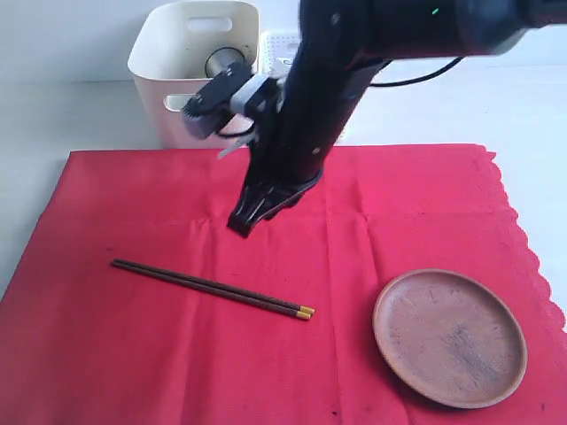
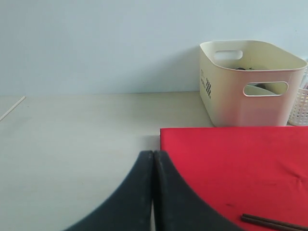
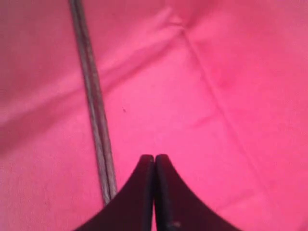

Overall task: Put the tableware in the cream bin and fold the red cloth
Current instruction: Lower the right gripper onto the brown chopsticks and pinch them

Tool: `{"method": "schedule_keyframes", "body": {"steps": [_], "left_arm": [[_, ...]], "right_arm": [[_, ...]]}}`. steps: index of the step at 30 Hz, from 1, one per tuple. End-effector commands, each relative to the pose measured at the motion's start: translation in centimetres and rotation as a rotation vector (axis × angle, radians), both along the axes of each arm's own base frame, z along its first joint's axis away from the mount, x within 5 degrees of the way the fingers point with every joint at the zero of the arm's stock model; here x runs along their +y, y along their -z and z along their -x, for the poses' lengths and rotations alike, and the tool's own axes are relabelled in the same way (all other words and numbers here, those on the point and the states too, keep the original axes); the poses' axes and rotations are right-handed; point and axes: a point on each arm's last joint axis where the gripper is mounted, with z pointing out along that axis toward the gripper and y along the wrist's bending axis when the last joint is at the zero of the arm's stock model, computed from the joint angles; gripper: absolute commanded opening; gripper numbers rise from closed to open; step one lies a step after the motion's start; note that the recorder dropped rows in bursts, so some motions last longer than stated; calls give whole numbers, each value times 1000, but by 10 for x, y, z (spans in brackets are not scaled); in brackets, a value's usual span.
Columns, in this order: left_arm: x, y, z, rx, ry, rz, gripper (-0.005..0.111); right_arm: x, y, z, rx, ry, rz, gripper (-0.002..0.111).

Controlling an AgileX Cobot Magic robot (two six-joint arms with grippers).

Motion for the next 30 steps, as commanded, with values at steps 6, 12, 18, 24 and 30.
{"method": "schedule_keyframes", "body": {"steps": [6, 12, 18, 24, 30], "left_arm": [[0, -1, 0, -12, -3, 3, 0], [0, -1, 0, -12, -3, 3, 0], [0, -1, 0, -12, -3, 3, 0], [0, -1, 0, -12, -3, 3, 0], [0, -1, 0, -12, -3, 3, 0]], "right_arm": [[50, 48, 30, -160, -207, 19, 11], [57, 71, 37, -162, -261, 54, 32], [57, 78, 36, -160, -276, 75, 37], [56, 88, 37, -143, -279, 96, 37], [53, 106, 38, -104, -289, 156, 36]]}}
